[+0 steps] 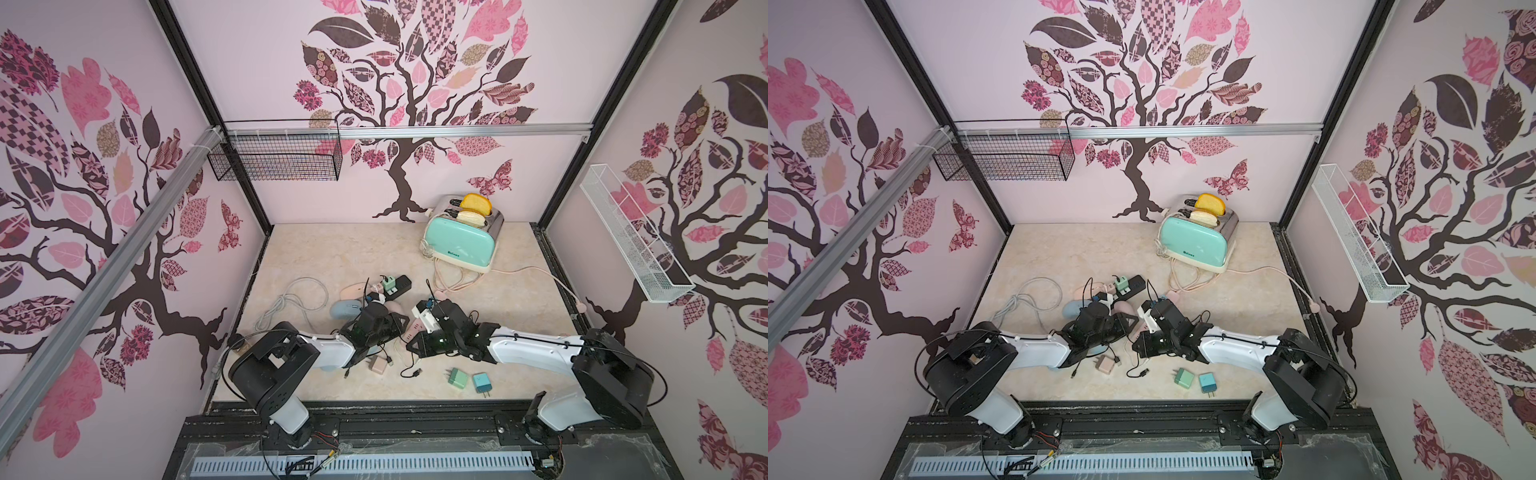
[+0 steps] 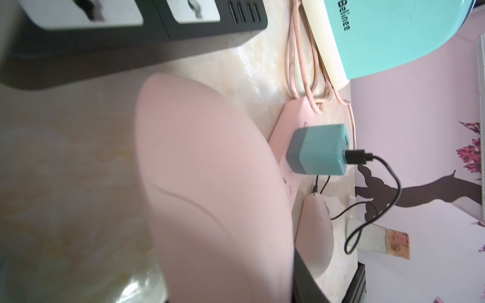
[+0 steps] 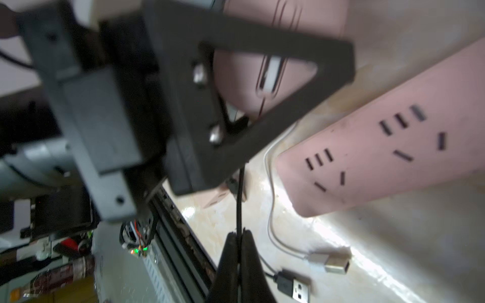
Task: Unplug the wireless mouse
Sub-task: Remove the power cord from the mouse, then place the power cord at the center of the board, then place the mouse at the center of the board.
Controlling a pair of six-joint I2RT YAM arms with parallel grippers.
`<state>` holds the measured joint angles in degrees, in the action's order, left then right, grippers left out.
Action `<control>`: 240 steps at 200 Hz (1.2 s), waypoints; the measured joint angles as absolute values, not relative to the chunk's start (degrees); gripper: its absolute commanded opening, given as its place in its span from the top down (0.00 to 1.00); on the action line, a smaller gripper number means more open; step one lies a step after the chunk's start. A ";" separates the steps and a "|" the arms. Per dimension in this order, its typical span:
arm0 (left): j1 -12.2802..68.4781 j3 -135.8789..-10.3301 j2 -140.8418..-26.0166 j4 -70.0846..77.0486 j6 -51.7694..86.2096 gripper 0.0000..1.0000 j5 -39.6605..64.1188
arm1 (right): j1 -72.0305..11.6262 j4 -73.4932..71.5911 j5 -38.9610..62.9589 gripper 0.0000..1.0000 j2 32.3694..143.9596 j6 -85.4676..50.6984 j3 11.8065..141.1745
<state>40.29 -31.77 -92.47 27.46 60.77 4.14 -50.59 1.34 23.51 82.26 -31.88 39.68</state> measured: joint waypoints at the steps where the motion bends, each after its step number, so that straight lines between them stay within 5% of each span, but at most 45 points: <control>1: 40.23 -31.83 -92.53 27.46 60.75 1.00 4.03 | -50.72 1.39 23.59 1.00 82.15 -31.86 39.66; 51: 39.35 -33.56 -93.69 26.83 59.92 1.00 1.56 | -53.47 4.29 23.24 1.00 77.10 -31.68 38.54; 135: 39.35 -33.98 -87.88 14.02 56.66 0.96 -4.12 | -41.06 23.88 -3.36 1.00 79.92 -32.42 42.41; 154: 39.35 -33.95 -87.88 12.29 56.27 0.60 -4.60 | -39.88 26.06 -5.26 0.48 84.18 -33.50 44.21; 173: 39.35 -33.89 -87.13 11.33 55.92 0.37 -4.73 | -39.59 26.68 -5.45 0.24 84.82 -33.91 44.69; 240: 39.35 -33.52 -74.91 7.01 51.48 0.27 -3.53 | -39.62 31.94 -2.83 0.11 67.66 -34.26 46.72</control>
